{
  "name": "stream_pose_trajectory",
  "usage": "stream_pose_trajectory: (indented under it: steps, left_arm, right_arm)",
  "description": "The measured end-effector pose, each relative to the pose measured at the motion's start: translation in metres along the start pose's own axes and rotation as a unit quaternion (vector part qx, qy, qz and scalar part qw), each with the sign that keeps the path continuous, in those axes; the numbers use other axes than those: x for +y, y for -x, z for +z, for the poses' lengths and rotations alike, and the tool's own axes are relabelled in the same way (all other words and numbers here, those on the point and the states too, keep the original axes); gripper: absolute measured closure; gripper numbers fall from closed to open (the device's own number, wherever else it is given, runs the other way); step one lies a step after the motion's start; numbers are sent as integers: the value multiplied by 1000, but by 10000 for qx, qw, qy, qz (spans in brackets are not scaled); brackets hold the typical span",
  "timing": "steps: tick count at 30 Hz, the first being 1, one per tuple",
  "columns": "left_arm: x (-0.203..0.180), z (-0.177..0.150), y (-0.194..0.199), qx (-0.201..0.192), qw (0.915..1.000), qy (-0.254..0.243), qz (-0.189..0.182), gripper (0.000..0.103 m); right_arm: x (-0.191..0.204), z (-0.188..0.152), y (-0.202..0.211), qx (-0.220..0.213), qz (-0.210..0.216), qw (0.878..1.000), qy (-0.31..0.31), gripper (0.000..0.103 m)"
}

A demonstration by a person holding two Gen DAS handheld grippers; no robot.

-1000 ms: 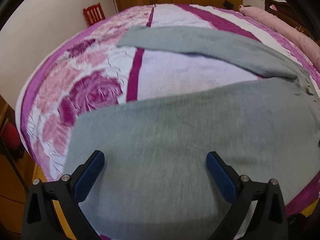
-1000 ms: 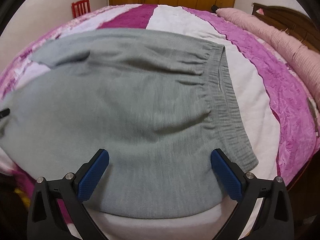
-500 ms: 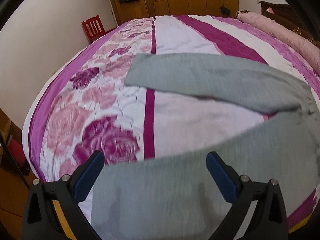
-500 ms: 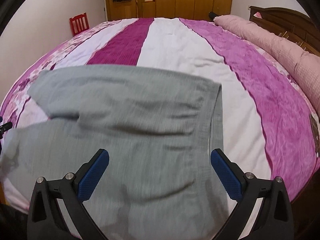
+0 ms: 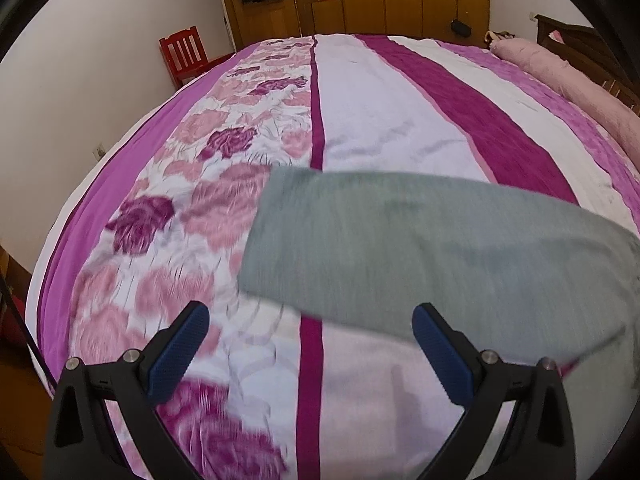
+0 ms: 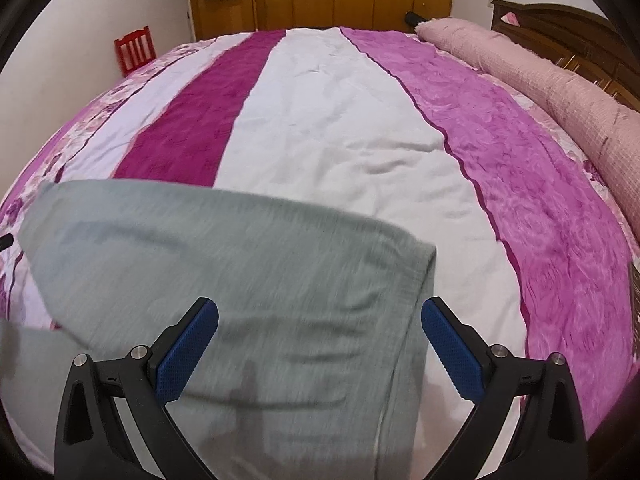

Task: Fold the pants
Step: 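Lower both grippers onto the sweatpants legs and close on the fabric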

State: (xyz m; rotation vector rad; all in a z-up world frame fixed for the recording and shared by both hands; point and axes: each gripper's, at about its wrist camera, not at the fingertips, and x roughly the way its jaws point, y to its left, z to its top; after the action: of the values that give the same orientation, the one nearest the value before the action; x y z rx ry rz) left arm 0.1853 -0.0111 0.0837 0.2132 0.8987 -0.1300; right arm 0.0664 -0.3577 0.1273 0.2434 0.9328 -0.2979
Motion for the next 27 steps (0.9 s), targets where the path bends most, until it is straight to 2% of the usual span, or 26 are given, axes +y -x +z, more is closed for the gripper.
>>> stream_pose_trajectory:
  steps: [11,17,20,25,27]
  left_arm:
    - [4,56,-74,274,9995,-106,72,0]
    - [4,70,-115,468,9987,-153,119,0]
    - [6,74,-127,495,9987,-125,-37,0]
    - [20,76,-144,495,9974,159,-496,0]
    - [20,76,-146,455,9975,114,-532,0]
  right_arm:
    - [-8,36,-55,307,-29,9995,120,0]
    - [-4,46,-85,478,9,9985,281,0]
    - [-6,47,-97,563,67,9981,252,0]
    - [-8,46,-112,603,169,9979,138,0]
    - [-8,46,-112,604,149,9980,147,0]
